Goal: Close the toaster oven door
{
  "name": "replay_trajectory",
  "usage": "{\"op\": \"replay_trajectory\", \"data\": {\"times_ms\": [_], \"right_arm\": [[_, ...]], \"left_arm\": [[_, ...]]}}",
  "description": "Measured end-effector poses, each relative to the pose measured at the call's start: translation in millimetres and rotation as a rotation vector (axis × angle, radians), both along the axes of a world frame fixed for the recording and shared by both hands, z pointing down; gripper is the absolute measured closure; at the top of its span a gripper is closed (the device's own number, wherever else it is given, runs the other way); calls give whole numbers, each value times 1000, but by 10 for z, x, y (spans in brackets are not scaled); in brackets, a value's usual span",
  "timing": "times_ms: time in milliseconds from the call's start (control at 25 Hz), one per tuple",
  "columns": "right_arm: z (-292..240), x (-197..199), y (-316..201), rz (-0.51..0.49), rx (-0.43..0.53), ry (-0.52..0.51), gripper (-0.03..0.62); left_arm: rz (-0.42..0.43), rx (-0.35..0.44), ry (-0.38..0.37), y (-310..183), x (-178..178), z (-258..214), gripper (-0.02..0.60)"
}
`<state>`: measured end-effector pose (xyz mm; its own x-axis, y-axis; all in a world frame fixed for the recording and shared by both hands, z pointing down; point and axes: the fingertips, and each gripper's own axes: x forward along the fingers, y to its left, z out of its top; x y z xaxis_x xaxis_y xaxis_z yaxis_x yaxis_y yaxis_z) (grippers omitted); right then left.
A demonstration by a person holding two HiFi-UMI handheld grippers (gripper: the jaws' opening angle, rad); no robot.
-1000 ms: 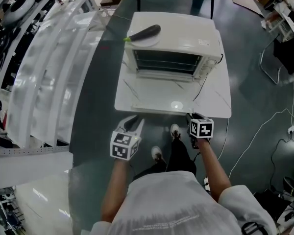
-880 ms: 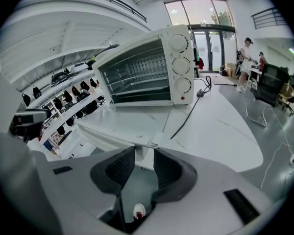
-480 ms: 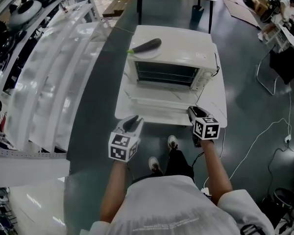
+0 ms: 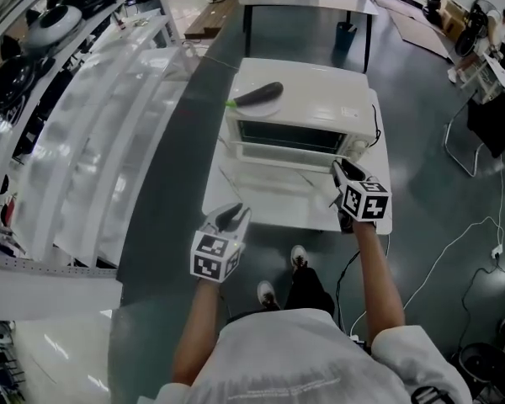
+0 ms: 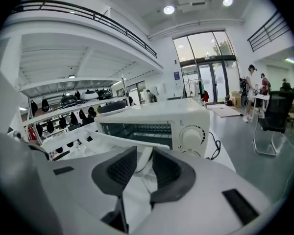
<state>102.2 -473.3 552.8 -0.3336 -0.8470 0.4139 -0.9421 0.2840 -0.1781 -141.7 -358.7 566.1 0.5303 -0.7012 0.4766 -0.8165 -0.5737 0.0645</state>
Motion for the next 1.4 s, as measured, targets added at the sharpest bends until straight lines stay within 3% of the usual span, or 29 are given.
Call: {"op": "replay_trajectory", "data": {"times_ms": [360,600,760,1040,1400], "right_arm": [[-223,88,-419,44,63,86,492],[-289,94,-309,7,98,224,491],[-371,130,-140,-5,90,218,491],[-607,96,258,-66,79,235,492],[-1334,-61,756,-131,206,194,554]], "left_arm": [[-15,-2,-18,-116,-72,-30,499],[-35,4,-16,-162,-174,-44,499],[-39,28,-13,-196,-216,-130,499],[-43,142,-15,-248,-266,-608,499],[-36,361,-6,-188,-220,-1497,522]]}}
